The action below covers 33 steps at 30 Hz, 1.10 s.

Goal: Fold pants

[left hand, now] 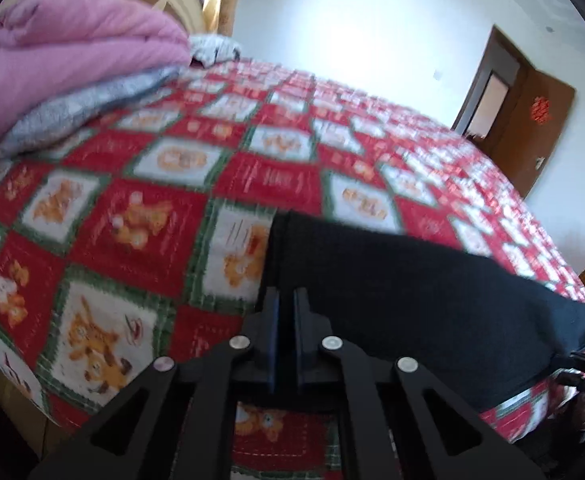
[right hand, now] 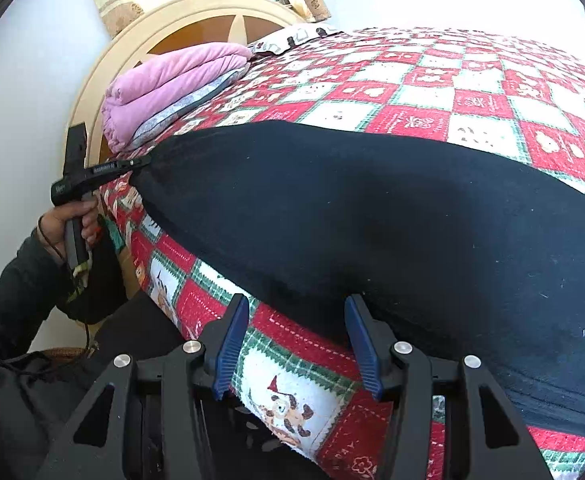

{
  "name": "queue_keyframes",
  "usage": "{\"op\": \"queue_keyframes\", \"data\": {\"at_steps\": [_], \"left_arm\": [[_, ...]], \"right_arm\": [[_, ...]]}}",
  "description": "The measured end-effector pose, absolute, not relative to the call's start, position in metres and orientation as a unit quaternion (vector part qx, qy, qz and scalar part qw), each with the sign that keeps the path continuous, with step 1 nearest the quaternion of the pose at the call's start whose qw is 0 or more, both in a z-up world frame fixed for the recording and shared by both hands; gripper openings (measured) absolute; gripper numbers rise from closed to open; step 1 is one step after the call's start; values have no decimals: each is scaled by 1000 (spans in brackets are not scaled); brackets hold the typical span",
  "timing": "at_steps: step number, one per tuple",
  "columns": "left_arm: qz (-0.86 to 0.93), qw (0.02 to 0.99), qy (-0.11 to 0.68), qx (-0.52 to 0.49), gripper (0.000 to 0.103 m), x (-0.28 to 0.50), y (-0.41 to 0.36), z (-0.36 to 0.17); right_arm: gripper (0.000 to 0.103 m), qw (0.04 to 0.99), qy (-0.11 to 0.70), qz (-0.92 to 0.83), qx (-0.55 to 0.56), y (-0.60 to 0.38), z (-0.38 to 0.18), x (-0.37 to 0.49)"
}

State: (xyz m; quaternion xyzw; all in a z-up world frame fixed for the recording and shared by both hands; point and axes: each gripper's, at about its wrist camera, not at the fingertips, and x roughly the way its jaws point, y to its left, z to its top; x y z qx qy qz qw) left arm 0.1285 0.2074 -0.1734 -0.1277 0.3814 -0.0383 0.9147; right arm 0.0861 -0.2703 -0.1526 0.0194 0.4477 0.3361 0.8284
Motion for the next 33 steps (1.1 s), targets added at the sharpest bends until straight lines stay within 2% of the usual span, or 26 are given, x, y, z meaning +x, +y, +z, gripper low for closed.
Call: {"op": "queue_keyframes", "data": {"at_steps": [4,6,8,13,14,16,18,22,26,30,33], "left_arm": [[-52,915,375,-141,10,127,214,-180],[-51,915,371,-152,17,124,217,-178],[-42,913,371,-165,17,122,220,-177],[-27,927,349,-136,23,117,207,-158],[-28,931,342,-126,26,116,202,-153],[-37,938,329,-106,47,114,187,-146],[-48,941,324,-89,55,113,172,-145],[-90,934,338,-70,55,116,144,-153],[-93,927,357,-66,55,119,137,-169],[-96,932,343,-74,55,117,143,-176],[-97,935,333,-75,55,115,144,-176]], "right_arm": [[52,829,452,329,20,-271,-156,87],[52,830,451,328,20,-272,-157,87],[52,830,451,327,17,-271,-157,86],[52,847,433,309,-1,-280,-144,83],[52,852,427,303,2,-285,-140,83],[52,863,419,283,8,-298,-132,83],[52,879,412,239,17,-320,-122,85],[52,905,393,133,96,-394,-100,81],[52,927,336,-9,169,-494,-71,55],[52,924,305,-117,198,-583,-49,35],[52,911,317,-167,202,-635,-47,41]]}}
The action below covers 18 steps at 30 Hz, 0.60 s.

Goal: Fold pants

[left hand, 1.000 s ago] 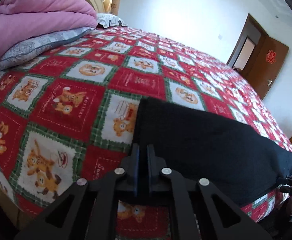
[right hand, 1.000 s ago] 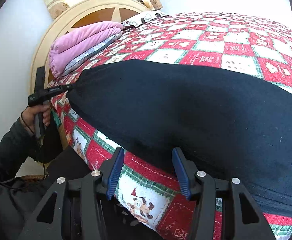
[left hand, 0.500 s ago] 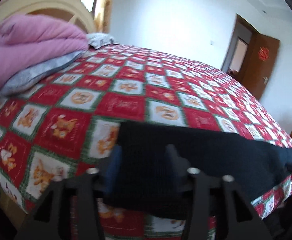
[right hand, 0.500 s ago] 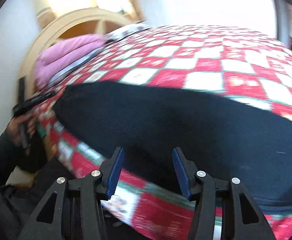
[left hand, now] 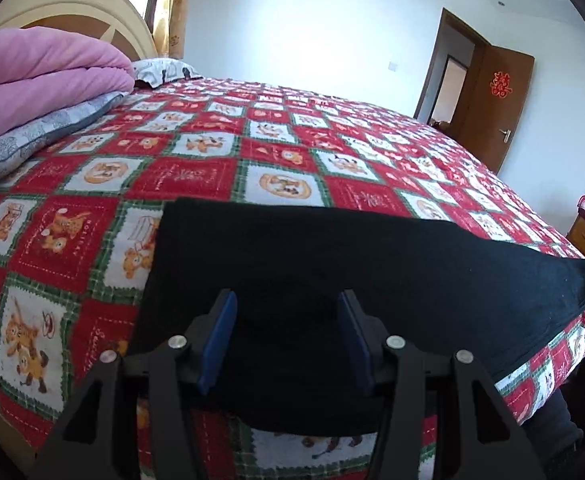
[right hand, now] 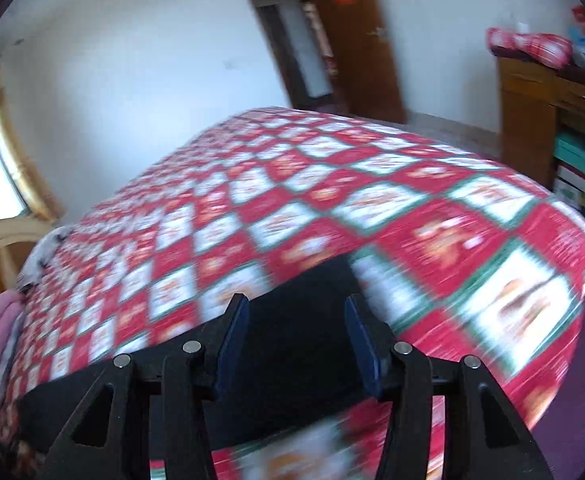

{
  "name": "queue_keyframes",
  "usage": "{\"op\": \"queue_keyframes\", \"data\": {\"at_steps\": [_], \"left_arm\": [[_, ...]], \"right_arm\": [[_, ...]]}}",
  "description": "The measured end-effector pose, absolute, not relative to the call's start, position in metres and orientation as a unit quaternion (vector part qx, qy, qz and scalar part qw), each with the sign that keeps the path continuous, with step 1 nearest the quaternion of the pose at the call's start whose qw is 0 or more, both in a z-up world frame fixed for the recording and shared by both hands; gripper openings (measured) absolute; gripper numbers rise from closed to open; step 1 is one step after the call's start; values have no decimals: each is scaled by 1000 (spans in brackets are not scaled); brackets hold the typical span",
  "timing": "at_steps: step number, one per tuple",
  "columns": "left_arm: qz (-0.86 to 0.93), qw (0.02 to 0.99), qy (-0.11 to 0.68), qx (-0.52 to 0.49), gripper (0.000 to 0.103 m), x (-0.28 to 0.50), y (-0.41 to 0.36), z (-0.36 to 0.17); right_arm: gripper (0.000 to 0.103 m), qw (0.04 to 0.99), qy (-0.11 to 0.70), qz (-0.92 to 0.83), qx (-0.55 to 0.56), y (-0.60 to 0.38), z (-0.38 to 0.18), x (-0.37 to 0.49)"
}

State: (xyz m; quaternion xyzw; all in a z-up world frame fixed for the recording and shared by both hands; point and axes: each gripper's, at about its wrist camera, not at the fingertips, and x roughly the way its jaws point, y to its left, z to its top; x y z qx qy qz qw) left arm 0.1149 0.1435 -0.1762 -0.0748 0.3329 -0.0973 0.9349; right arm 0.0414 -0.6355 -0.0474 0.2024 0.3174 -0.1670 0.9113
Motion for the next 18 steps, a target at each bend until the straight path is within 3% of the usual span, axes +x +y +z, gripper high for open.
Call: {"op": "queue_keyframes", "data": {"at_steps": [8,10,11,12,14,18], "left_arm": [[-80,942,316,-82,55,116,160,-181],[-81,944,312,-69,58,115,157,-183],[-82,945,310,-67,58,115,156,-183],[-82,946,308,-64,58,114,155,-184],[-81,946,306,-66,59,114,156,-185],[-83,946,303,-77,59,113,158,-185]], "right_arm": [[52,887,393,-144,194,-678,-79,89],[39,890,393,-145,179,-677,-83,94],[16,891,395,-139,173,-675,-82,96],[10,893,395,-126,173,-673,-80,99],[2,904,377,-123,163,-668,-69,98],[2,925,324,-124,157,-664,-46,93]]}}
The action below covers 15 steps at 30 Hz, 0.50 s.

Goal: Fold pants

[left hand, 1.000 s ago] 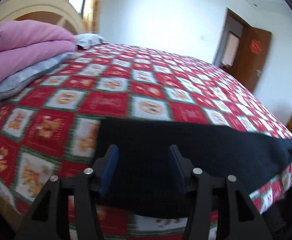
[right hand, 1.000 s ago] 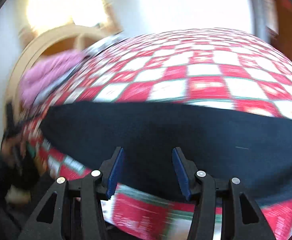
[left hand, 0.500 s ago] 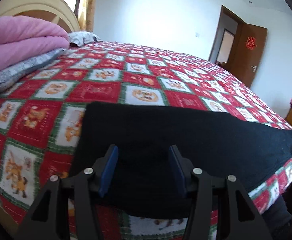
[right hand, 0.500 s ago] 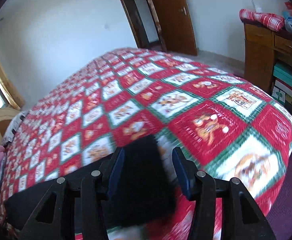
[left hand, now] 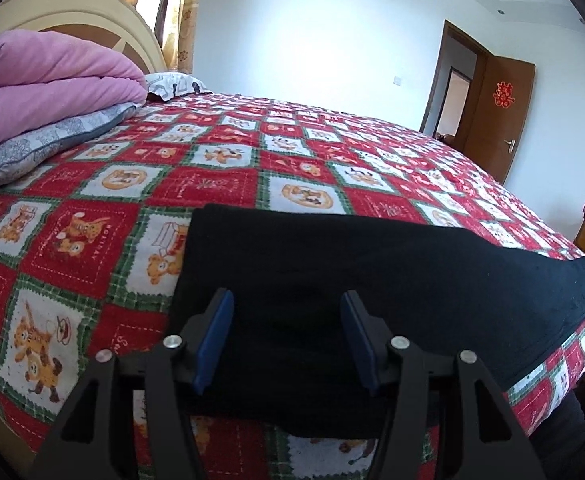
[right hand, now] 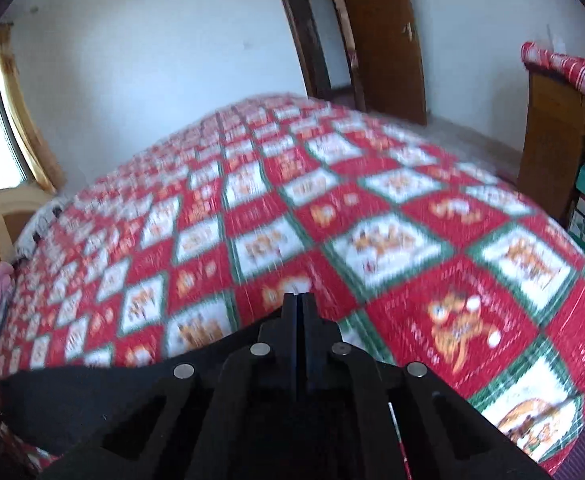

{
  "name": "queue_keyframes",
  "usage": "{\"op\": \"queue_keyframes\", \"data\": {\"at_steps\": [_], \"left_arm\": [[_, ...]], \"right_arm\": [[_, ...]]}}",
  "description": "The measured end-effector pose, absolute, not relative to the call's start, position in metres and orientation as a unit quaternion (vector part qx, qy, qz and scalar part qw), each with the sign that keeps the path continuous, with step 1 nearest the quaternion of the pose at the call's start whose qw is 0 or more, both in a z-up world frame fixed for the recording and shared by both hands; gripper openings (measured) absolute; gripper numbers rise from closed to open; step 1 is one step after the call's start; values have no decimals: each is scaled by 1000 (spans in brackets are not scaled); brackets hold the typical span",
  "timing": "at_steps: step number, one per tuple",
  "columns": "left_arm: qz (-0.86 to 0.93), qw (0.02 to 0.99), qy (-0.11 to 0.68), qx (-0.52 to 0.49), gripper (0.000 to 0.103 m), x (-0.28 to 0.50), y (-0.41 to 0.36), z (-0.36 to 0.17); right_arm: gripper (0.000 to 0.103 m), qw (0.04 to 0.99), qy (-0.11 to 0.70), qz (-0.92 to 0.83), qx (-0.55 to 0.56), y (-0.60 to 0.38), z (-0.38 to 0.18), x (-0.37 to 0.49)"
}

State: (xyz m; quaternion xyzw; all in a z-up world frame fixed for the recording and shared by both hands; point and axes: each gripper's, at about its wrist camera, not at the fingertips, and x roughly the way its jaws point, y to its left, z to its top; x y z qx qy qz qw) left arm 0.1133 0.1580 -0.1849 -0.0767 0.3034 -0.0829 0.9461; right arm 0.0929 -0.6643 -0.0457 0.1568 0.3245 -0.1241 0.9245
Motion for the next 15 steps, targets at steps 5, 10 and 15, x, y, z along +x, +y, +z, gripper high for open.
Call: {"op": "queue_keyframes", "data": {"at_steps": [5,10,15], "left_arm": [[-85,947,298,-84,59,112,159,-187],[-76,948,299,-79,59,110,155,-183],[-74,958,272,-53,78,104,137,-167]], "right_arm": [[3,910,359,-147,147,-669,-73,109],[56,903,368,-184,124,-666,-77,96],[57,925,330,-176,59,-619,-46,58]]}}
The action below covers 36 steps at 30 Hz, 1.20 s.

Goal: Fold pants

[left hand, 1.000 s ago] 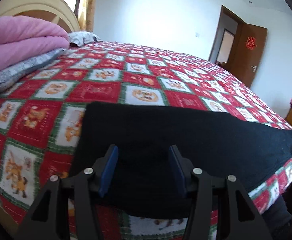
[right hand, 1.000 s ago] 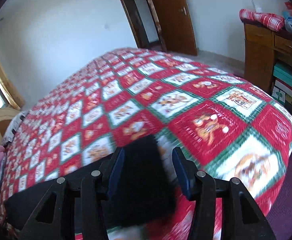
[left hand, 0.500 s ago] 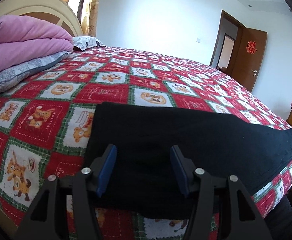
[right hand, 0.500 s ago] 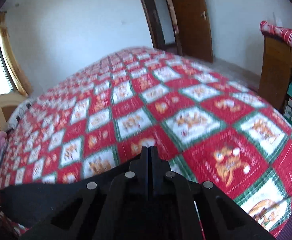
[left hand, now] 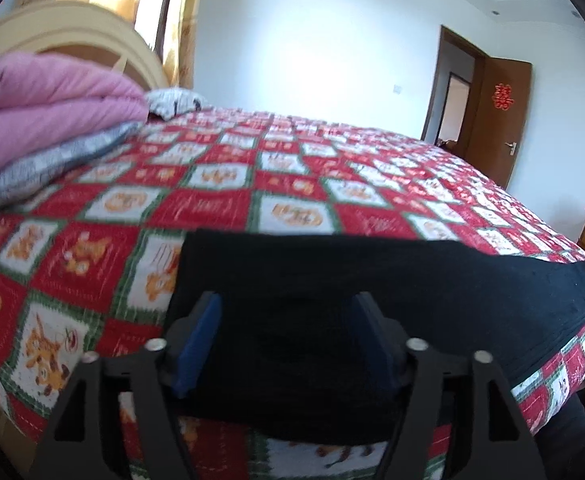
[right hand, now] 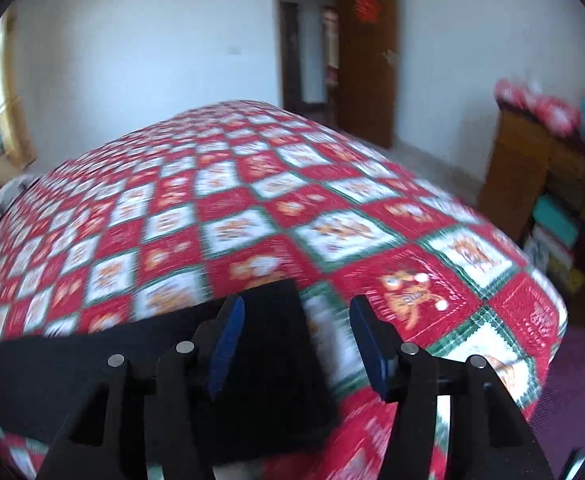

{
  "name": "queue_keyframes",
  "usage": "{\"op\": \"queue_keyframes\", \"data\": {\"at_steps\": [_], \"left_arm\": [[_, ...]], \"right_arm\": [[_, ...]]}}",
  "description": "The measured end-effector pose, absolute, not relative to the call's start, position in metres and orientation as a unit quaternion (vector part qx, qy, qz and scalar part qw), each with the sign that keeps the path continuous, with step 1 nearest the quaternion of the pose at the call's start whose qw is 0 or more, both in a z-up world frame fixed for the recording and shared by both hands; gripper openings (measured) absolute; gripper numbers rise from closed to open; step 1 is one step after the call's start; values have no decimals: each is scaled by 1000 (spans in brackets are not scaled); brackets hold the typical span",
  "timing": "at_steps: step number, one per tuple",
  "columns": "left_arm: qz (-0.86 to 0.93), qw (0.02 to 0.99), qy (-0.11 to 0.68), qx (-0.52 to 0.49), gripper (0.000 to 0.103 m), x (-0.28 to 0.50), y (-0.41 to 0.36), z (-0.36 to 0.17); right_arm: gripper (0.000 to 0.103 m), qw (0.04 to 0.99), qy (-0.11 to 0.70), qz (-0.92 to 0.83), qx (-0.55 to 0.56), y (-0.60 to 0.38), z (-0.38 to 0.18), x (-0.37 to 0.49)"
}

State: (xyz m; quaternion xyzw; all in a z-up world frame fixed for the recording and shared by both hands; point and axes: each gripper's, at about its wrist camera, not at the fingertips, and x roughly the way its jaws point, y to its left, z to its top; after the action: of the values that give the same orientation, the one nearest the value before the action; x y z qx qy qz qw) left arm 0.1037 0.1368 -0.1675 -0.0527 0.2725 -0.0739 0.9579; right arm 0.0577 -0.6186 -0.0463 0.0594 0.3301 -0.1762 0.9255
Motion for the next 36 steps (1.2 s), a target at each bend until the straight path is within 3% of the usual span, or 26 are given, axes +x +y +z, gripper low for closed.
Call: {"op": "queue_keyframes", "data": {"at_steps": [9,13,19,28,36], "left_arm": [[-69,949,304,-36,81,107,132,-182],[-63,949,304,-58,81,107,140,-179],[-61,951,296,-59,95,111,119,-163],[-126,952,275,-39,95,128,48,-139],[-126,933,335,-30,95,141,30,-172]], "right_arm": [[57,903,418,-78,-61,-513,-102,53],[57,895,419,-85,-126,-497,-114,44],[57,923,383,-4,-31,-493,-72,45],[57,895,401,183,72,-388,-65,135],[52,825,463,290,143,-270,-104,225]]}}
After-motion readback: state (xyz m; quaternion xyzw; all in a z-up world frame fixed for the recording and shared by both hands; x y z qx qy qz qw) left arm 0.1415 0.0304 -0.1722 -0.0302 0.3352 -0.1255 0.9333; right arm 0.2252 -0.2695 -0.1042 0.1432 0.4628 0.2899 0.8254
